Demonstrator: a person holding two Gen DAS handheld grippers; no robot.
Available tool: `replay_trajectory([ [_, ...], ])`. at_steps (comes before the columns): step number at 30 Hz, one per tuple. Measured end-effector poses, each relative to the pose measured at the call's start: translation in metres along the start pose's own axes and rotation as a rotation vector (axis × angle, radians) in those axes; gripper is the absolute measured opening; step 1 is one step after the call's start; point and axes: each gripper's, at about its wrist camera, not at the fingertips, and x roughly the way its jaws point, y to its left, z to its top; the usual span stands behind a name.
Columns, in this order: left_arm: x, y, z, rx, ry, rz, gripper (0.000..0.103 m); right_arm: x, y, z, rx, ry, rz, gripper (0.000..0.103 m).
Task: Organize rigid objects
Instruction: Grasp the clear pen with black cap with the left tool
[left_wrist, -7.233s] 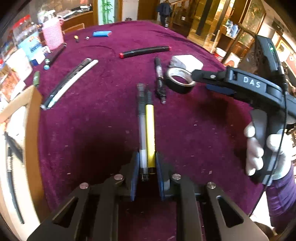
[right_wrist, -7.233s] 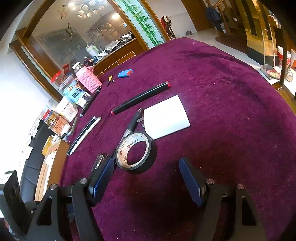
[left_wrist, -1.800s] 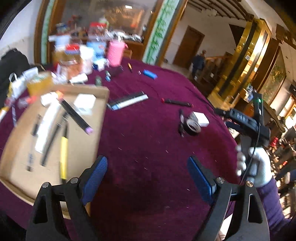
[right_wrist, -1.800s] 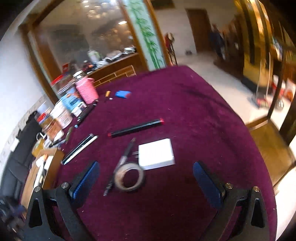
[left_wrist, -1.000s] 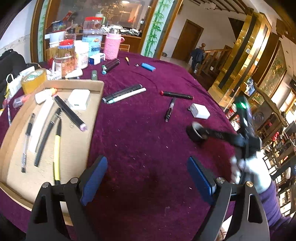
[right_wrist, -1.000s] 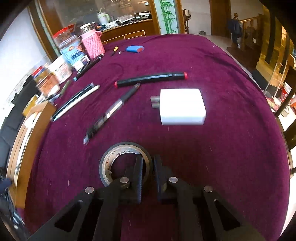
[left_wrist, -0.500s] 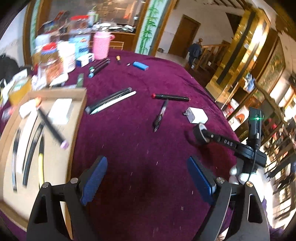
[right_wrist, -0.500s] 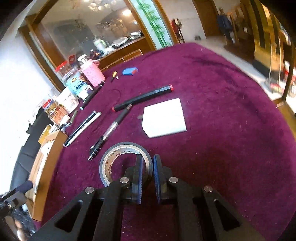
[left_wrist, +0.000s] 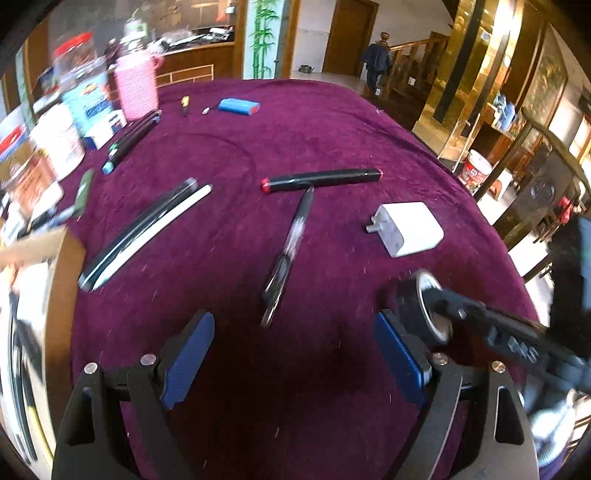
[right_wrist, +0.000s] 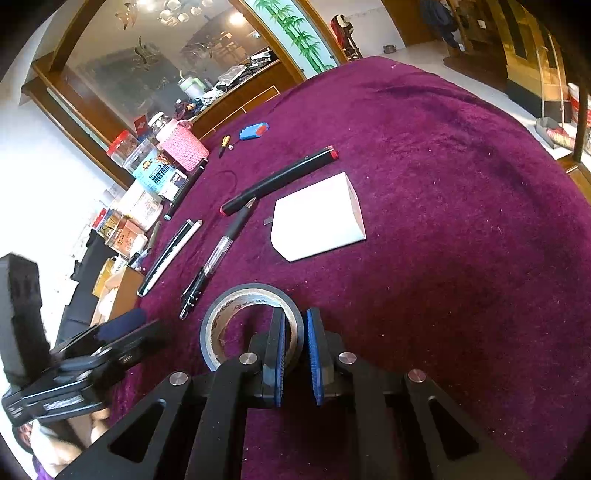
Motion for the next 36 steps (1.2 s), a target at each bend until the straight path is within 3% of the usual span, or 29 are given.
replay_trajectory([
  [4,0.029,-0.017,0.019,0.06,-0.002,0.038,0.087,0.0,-0.003,0.0,0.008,0.003,0.011,0.013],
  [8,0.053,-0.02,0.033,0.133,-0.021,0.147,0.085,0.0,-0.003,0.0,0.01,0.004,0.016,0.015],
  [10,0.06,-0.013,0.035,0.136,-0.006,0.105,0.071,0.0,-0.002,0.0,0.002,0.005,0.016,0.016],
  [11,0.058,-0.01,0.035,0.122,0.01,0.053,0.054,0.0,-0.001,0.0,-0.001,0.003,0.014,0.016],
  [12,0.052,-0.009,0.034,0.128,0.015,0.069,0.018,0.0,-0.001,0.001,-0.001,0.003,0.016,0.016],
  [13,0.049,-0.009,0.032,0.142,0.024,0.074,0.011,0.0,-0.001,0.001,0.0,0.003,0.018,0.016],
  [19,0.016,0.014,0.0,0.085,0.049,0.014,0.01,0.001,0.0,0.0,-0.007,0.0,0.016,0.016],
  [25,-0.049,0.042,-0.048,-0.032,-0.02,-0.092,0.01,0.002,0.0,0.0,-0.007,-0.001,0.015,0.016],
  [30,-0.103,0.065,-0.078,-0.095,-0.108,-0.122,0.01,0.002,0.001,0.0,-0.015,-0.002,0.001,0.016],
  [36,-0.146,0.099,-0.104,-0.149,-0.19,-0.103,0.01,0.005,0.024,-0.001,-0.114,0.006,-0.132,0.016],
])
